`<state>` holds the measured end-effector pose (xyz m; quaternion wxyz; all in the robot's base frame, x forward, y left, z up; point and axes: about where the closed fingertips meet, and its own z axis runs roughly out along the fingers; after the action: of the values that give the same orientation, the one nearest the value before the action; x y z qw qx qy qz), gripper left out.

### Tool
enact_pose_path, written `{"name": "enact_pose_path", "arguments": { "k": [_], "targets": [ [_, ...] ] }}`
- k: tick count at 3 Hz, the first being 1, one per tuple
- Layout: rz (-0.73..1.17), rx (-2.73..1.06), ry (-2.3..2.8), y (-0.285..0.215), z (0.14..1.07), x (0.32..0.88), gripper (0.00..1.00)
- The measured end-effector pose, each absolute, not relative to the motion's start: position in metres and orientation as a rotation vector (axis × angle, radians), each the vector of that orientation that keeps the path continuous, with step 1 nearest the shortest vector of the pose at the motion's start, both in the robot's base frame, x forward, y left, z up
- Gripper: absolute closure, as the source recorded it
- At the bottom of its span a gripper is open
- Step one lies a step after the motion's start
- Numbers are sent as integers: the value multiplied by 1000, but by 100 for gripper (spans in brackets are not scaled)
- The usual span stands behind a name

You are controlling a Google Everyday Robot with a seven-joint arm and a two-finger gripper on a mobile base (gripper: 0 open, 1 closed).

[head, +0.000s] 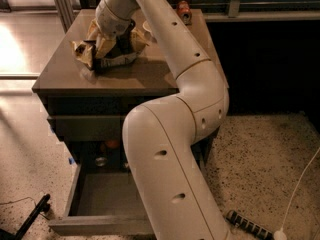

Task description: Place brown chip bag into middle drawer

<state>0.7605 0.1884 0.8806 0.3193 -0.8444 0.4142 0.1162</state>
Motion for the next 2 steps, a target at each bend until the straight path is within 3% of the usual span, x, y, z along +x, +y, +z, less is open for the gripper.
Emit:
{"name": "enact_pose_path", "arguments": {
  "k": [2],
  "targets": [
    [192, -2111, 1141, 161, 940, 765, 100]
  ]
}}
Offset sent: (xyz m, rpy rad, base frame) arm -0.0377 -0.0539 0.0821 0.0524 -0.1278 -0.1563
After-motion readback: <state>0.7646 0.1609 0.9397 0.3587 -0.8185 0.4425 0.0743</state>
